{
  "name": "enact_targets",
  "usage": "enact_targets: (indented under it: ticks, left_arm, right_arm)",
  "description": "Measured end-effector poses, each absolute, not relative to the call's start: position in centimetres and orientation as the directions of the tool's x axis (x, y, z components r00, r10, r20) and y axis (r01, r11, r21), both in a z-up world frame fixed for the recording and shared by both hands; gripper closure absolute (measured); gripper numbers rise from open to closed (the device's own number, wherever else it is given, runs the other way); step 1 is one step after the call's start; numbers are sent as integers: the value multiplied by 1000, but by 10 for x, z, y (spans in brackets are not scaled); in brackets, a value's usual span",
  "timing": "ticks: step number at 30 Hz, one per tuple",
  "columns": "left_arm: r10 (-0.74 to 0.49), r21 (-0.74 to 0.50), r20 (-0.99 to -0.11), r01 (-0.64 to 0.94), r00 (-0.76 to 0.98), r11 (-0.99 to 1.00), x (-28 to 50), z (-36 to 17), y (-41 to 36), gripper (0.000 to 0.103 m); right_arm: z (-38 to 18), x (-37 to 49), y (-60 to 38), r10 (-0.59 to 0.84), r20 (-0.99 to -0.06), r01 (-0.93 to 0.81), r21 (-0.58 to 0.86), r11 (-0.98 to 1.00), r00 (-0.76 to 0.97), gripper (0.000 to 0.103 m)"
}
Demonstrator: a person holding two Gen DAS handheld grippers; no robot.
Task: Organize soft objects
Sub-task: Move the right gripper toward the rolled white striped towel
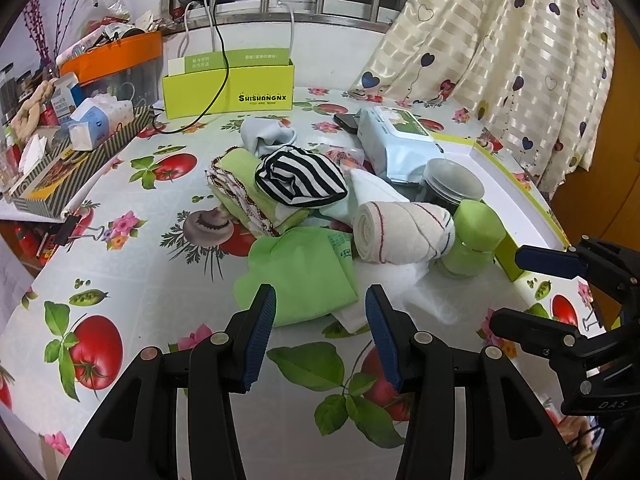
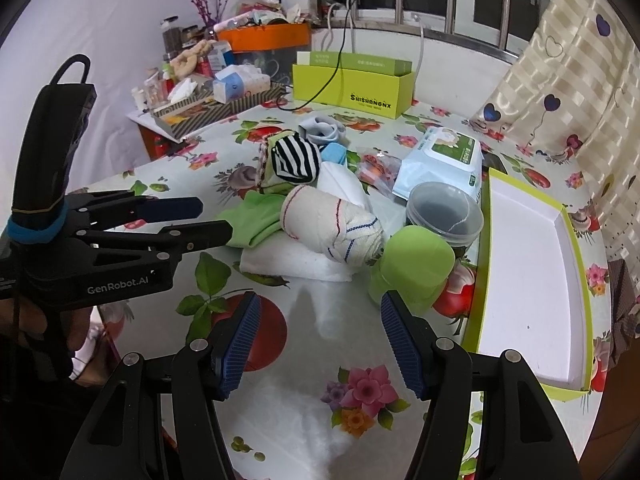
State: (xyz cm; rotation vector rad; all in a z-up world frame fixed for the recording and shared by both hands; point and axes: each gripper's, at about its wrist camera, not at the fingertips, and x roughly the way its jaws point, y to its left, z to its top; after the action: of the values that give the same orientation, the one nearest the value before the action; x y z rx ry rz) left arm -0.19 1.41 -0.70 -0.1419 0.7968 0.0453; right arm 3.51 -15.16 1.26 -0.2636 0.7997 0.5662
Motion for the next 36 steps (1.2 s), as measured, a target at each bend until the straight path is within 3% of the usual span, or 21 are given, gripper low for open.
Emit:
enact_targets:
  ticks: [36]
  left_arm:
    - [-35, -138, -707, -89, 706, 986, -1, -7, 17, 55]
  right_arm:
    - [11, 38, -145, 388, -741, -588, -12, 808, 548, 40]
